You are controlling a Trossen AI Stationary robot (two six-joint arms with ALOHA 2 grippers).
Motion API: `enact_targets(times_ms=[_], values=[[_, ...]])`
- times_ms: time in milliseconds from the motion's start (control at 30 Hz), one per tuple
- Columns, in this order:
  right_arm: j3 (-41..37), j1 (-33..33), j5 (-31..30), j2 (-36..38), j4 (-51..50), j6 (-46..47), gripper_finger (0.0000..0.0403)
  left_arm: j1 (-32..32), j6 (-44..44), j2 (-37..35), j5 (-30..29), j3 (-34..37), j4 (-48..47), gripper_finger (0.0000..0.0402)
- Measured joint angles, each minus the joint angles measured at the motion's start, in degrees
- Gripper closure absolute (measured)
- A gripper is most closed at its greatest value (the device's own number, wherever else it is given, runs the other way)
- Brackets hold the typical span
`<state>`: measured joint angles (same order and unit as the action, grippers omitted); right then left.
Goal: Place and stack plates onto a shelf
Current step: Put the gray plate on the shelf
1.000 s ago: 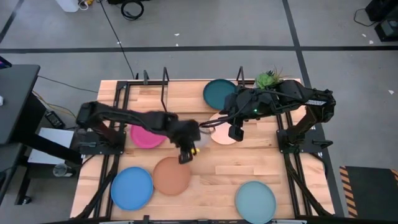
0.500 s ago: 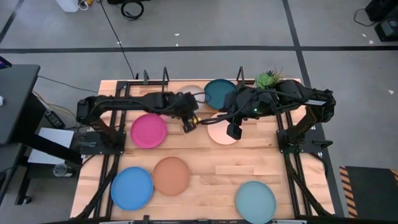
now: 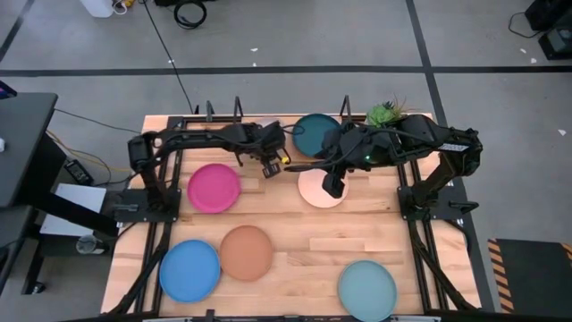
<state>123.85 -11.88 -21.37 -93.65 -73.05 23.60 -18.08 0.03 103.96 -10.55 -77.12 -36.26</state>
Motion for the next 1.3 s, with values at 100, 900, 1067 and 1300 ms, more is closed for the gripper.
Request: enact_targets(times_ms=[100,900,1067,1300], values=[[0.0,0.0,0.0,0.0,0.8,0.3,0.0305,-0.1,-2.1,1.8,0.1,0.0,0.1,0.0361],[0.0,0.4,-0.6,0.0,2.9,-2.8,0.0305,2.8,-5.8,-5.4,-4.3,1.6,-4.1,0.0287],[0.0,0.0,-0.2,0.0,4.7,-2.8,0.0305,1.4,-10.1,-1.8,-6.6,3.6,2.8,0.0287],[0.0,-0.8,0.0,0.0,4.7,-1.8,0.0305,1.1,-11.5,2.4,-4.5,3.6,11.5,0.0287]])
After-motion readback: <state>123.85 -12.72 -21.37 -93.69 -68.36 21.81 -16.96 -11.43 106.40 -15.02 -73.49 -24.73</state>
